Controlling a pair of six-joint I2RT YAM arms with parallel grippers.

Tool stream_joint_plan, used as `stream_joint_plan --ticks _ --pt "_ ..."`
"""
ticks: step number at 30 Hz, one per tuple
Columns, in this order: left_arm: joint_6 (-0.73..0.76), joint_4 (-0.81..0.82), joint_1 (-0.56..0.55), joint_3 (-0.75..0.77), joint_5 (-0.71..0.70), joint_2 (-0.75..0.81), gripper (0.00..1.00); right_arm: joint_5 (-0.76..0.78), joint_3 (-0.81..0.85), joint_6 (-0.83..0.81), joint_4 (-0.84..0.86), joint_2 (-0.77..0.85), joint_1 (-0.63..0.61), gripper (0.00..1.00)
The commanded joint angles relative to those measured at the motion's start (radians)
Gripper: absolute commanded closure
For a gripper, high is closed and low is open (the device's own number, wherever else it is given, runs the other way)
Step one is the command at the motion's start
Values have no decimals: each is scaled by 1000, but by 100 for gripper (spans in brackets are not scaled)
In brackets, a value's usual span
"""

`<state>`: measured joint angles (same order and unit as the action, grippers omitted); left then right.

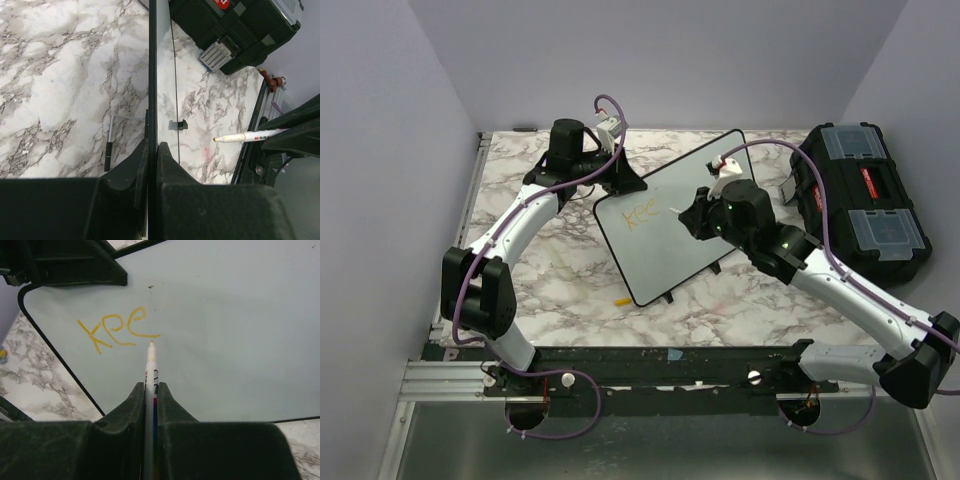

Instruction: Write a sentence on the whiteboard

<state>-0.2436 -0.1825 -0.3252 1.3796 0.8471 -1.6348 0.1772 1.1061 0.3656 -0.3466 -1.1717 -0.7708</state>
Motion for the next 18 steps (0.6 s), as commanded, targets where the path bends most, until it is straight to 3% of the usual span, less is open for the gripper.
stream_joint_plan --ticks 1,18 --pt "133 -9 -37 -38 -26 -26 100 -11 18 -15 77 -39 -2 99" --pt "130 4 -34 -45 -12 -23 100 72 99 18 135 -157 -2 99"
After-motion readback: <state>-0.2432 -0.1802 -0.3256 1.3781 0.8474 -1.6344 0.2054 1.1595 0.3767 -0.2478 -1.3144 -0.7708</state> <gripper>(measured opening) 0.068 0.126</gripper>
